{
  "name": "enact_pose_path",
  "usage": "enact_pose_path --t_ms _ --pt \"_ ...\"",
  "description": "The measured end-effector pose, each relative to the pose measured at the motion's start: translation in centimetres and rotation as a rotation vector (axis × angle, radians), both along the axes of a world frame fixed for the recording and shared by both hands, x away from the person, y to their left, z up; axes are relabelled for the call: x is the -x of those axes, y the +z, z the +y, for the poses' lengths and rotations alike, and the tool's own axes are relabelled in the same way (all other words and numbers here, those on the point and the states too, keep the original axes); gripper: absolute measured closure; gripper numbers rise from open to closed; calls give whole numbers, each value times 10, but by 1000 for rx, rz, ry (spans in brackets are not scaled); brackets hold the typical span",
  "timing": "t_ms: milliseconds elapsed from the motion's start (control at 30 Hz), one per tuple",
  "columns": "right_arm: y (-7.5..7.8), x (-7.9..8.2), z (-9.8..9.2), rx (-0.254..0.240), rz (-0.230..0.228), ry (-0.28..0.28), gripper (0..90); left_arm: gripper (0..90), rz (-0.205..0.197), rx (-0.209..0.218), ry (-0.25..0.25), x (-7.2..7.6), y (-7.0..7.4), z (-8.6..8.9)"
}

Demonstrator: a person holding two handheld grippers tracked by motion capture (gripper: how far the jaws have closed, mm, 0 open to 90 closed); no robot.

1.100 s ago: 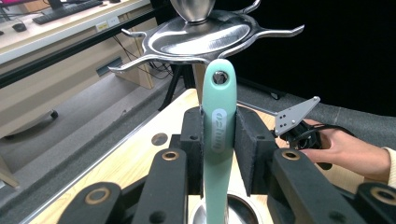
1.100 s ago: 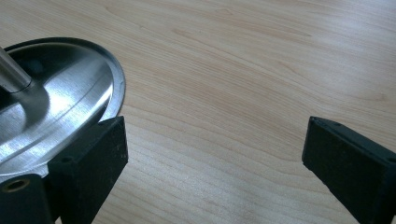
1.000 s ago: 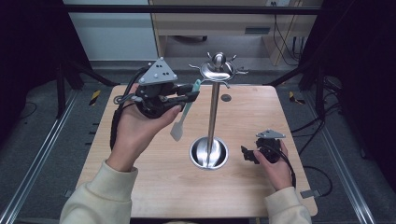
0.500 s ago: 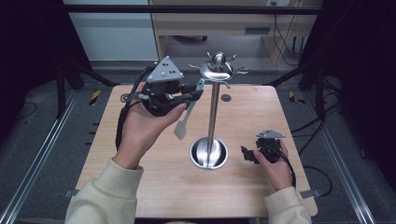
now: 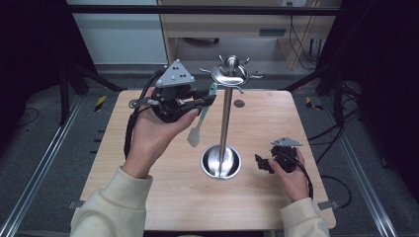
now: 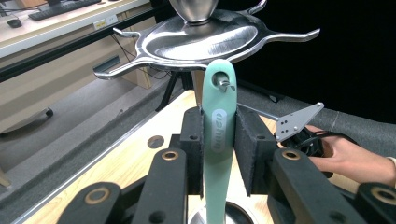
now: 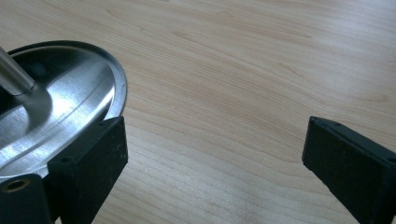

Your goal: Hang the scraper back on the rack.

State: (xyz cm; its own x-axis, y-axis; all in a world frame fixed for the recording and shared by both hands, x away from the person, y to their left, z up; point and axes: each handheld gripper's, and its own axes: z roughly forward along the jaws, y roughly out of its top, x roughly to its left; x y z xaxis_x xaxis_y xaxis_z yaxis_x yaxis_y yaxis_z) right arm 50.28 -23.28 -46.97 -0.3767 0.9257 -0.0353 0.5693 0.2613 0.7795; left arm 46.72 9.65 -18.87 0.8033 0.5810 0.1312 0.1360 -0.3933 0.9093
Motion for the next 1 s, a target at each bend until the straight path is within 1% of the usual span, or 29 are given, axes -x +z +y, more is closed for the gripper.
enact_pose_path --t_ms 33,67,100,200,400,433,500,567,700,767,867,1000 --pt "1 1 1 -7 -3 -2 72 737 -2 6 0 0 -1 0" --pt "2 0 1 -1 -15 8 72 736 -3 14 2 0 -2 0" --pt "3 1 2 -8 -16 5 72 736 -6 24 4 0 -3 -1" --pt "2 0 3 -4 -13 9 72 736 -11 35 9 1 -5 -1" --pt "1 -2 1 -4 -13 10 72 735 -21 39 3 1 -6 0" --pt "1 -2 1 -5 -9 5 72 735 -22 45 4 1 -7 0" --pt "1 -1 1 -1 -10 11 72 735 -23 54 6 1 -8 1" --pt "2 0 2 -5 -7 4 72 734 -28 55 10 2 -8 1" --pt "2 0 2 4 -11 10 72 729 -34 55 14 4 -9 0" --pt "2 0 2 7 -12 12 72 700 -48 61 5 6 -9 1" --pt "2 1 2 6 -14 13 72 615 -70 69 3 11 -11 4" --pt "2 0 3 6 -11 11 72 502 -87 51 12 17 -20 8"
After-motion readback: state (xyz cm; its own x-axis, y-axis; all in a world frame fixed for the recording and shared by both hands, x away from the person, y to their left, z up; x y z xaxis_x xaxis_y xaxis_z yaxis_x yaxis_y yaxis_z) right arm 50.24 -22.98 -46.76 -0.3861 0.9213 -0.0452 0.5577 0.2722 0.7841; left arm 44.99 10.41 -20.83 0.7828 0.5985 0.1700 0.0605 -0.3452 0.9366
